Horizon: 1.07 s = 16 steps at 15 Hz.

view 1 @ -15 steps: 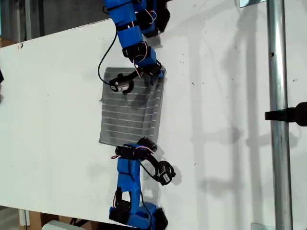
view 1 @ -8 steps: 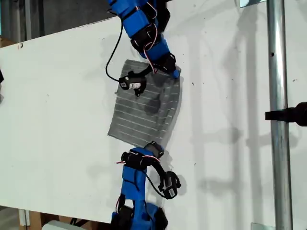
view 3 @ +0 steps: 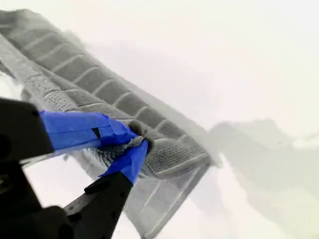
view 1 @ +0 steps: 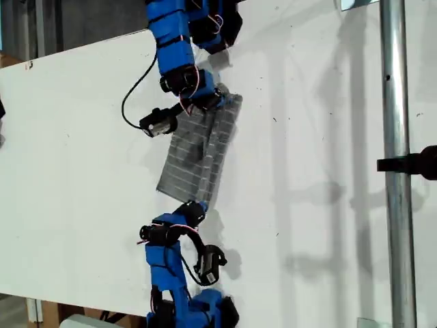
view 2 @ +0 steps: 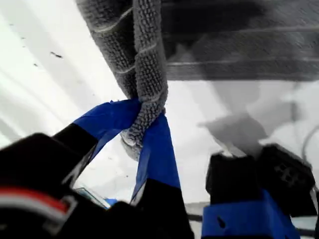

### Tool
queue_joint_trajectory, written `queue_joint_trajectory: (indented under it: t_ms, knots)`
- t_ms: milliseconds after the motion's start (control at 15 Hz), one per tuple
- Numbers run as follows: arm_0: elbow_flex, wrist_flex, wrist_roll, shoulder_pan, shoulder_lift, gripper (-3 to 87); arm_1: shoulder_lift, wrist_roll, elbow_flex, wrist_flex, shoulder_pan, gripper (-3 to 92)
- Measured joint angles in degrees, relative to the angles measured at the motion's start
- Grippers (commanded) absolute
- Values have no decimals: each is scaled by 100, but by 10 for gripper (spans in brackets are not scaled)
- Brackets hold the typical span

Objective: Grasp corners of a towel and fold twice.

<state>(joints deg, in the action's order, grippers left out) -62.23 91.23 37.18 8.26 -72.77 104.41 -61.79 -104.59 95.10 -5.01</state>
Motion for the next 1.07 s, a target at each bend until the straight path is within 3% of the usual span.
queue_joint_trajectory:
  t_ms: [267, 467, 600, 800, 1067]
  knots:
    - [352, -668, -1266, 1371, 26, -29, 861, 176, -747, 132, 1854, -2]
    - [914, -1248, -1723, 2452, 387, -30, 2399, 1406, -1143, -343, 3586, -2]
    - [1107, -1600, -1881, 2689, 466, -30, 3129, 2109, -1160, -633, 4474, -2]
    - [1055, -1811, -1872, 2558, 527, -20, 3762, 2399, -1521, -905, 4693, -2]
    - [914, -1503, -1266, 2215, 1292, -27, 3507, 1090, -2944, -1696, 3226, -2]
